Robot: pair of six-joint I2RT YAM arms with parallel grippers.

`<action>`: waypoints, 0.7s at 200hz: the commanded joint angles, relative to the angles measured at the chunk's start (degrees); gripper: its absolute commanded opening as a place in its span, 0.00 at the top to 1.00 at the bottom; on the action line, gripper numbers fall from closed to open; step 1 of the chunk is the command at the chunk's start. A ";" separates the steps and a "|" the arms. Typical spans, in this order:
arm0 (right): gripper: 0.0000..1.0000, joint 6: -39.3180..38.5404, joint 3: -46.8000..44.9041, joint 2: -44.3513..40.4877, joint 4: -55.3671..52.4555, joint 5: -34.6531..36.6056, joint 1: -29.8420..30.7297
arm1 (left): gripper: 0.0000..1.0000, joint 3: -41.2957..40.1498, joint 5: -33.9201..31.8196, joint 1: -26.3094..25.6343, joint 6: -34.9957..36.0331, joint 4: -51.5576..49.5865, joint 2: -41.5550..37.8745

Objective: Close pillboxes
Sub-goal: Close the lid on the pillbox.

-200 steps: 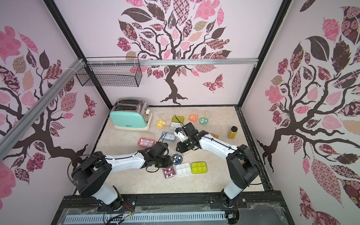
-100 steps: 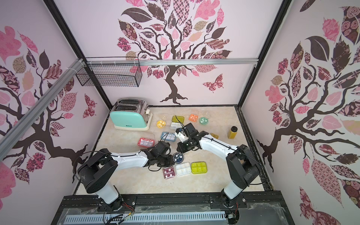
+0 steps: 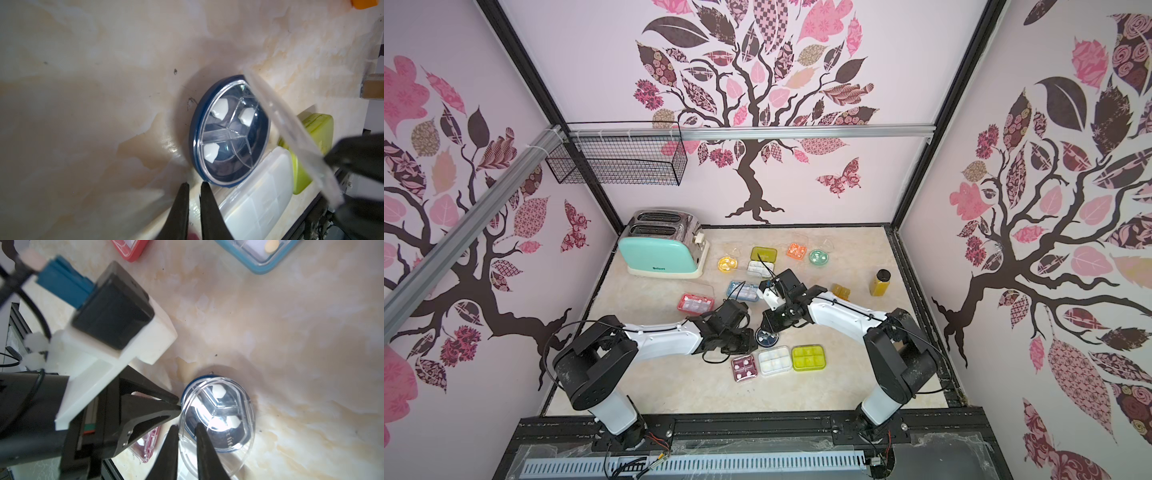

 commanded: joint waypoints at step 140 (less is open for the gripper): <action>0.76 3.12 -1.96 1.67 5.09 8.25 1.26 | 0.83 1.91 -8.88 -0.40 4.53 -8.93 -4.32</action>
